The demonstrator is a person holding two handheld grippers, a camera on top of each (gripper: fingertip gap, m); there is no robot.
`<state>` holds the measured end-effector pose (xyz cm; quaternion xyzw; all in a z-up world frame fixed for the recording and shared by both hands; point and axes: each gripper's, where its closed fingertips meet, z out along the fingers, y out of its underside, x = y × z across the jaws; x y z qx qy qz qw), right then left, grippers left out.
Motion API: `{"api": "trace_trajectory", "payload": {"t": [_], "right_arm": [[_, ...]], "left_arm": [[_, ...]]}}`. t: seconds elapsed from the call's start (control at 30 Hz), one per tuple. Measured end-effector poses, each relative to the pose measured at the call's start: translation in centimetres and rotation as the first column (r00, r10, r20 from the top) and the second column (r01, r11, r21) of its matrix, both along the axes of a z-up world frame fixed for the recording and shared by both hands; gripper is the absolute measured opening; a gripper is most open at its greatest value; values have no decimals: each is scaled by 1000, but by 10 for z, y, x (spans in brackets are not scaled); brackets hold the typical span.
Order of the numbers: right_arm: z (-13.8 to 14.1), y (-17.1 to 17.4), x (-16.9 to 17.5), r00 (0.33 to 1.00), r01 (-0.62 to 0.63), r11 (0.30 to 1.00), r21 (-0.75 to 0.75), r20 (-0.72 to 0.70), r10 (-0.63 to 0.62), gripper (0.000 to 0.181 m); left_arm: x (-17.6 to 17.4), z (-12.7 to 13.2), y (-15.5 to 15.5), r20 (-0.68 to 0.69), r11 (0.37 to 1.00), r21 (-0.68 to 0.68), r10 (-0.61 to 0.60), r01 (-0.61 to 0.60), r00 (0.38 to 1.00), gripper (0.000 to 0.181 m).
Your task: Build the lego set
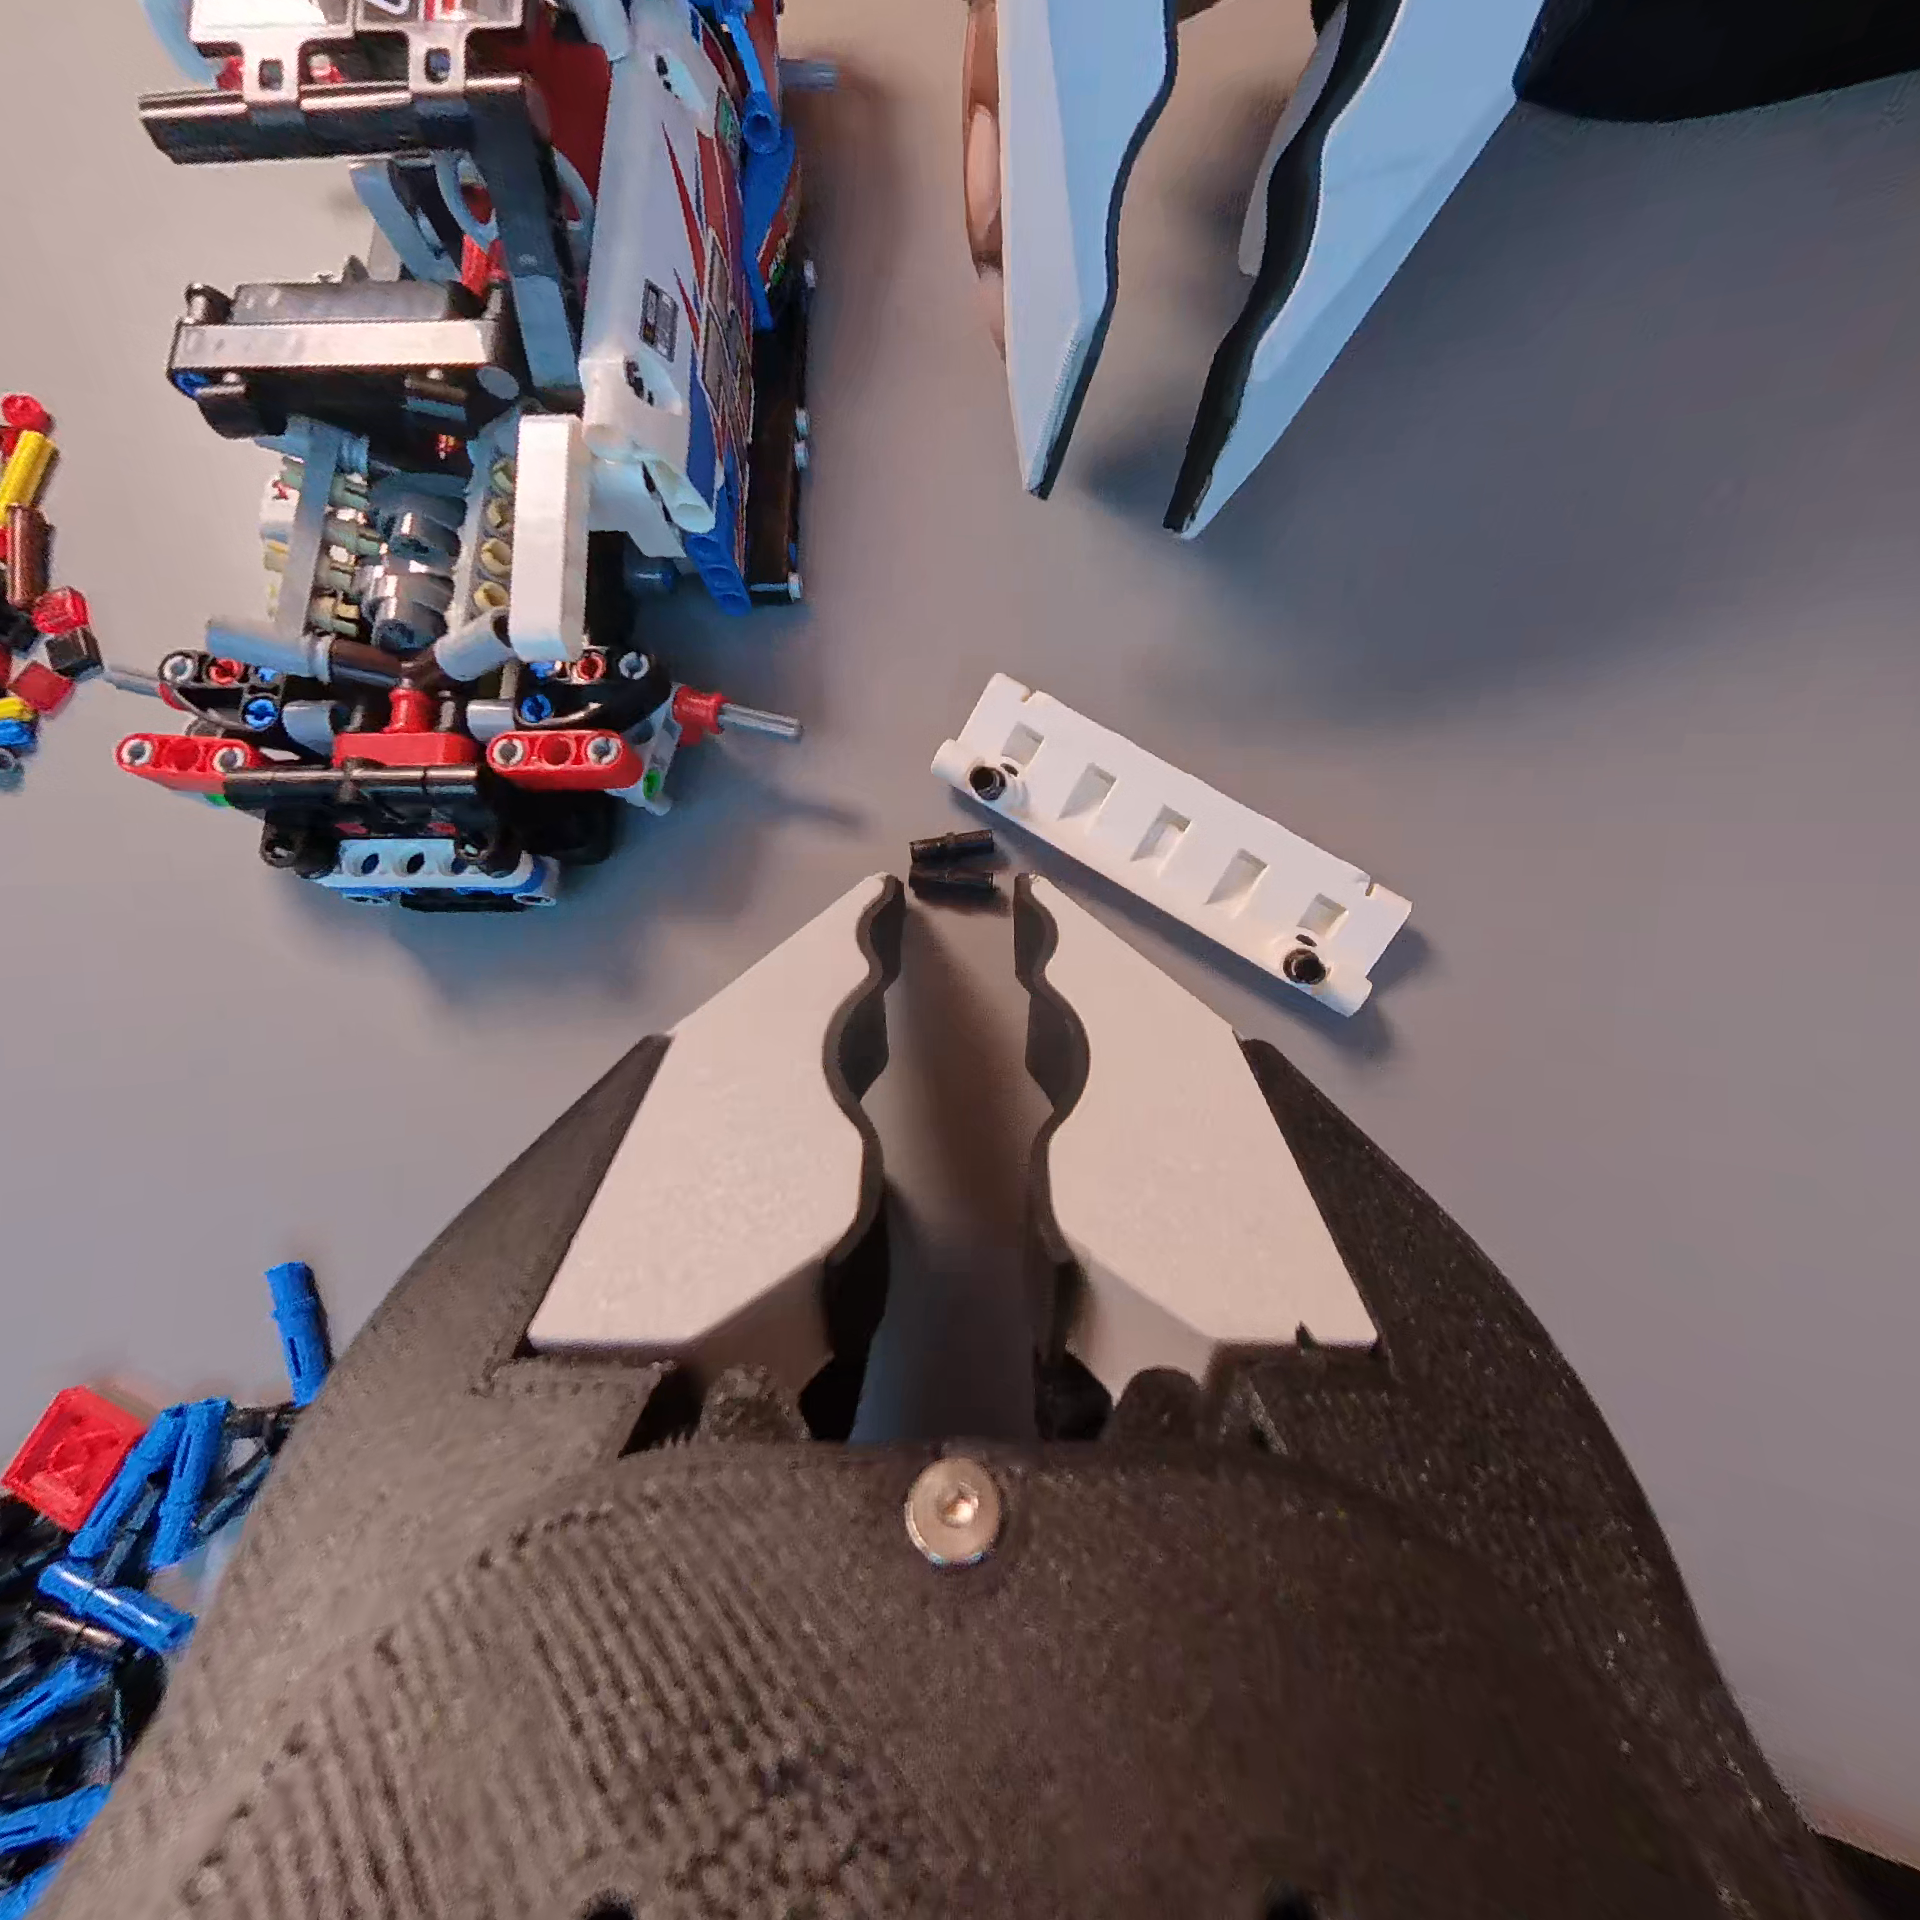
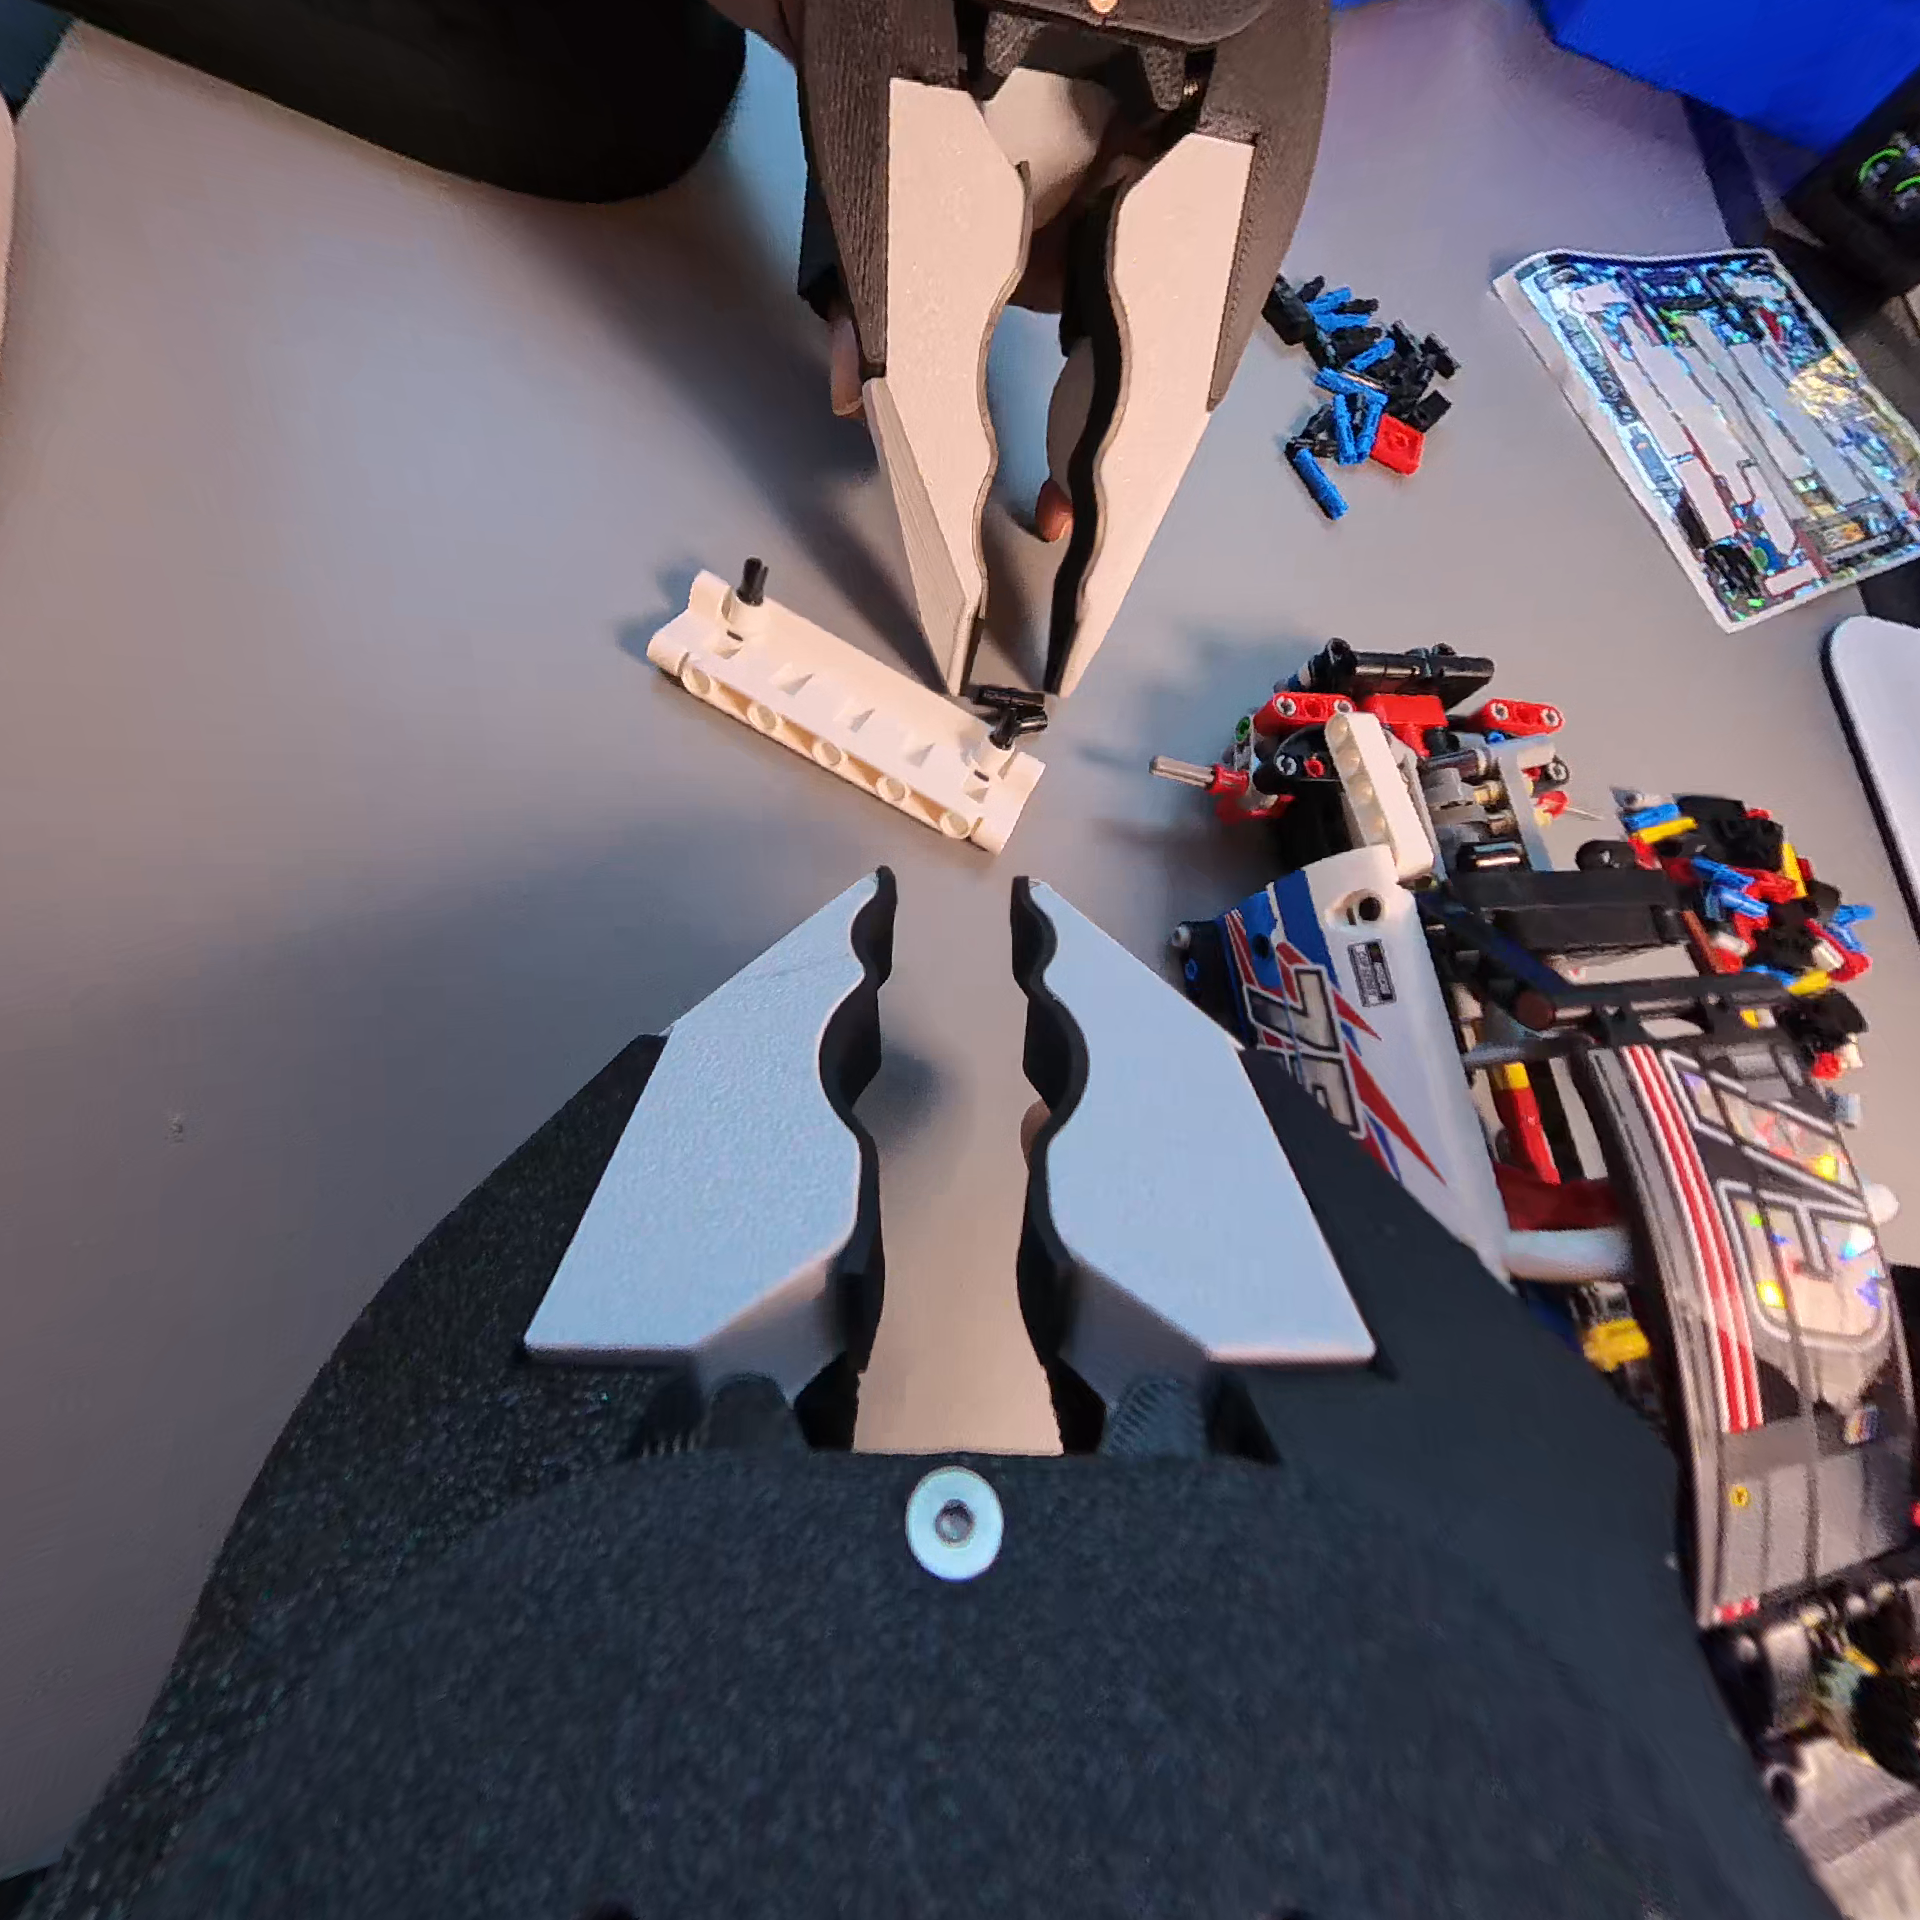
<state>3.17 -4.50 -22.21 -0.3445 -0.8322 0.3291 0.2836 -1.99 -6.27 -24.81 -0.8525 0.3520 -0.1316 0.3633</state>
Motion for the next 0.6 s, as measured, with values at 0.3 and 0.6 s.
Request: {"api": "trace_trajectory", "payload": {"t": [0.3,0.6], "right_arm": [[22,-1,-12,989,78,989,-129,-117,-93,16],[4,35,-16,967,248,968,-51,-41,-250,13]], "left_arm": [[-3,6,6,19,997,65,44,-45,999,0],[-12,7,13,30,988,75,134,-136,991,8]]}}
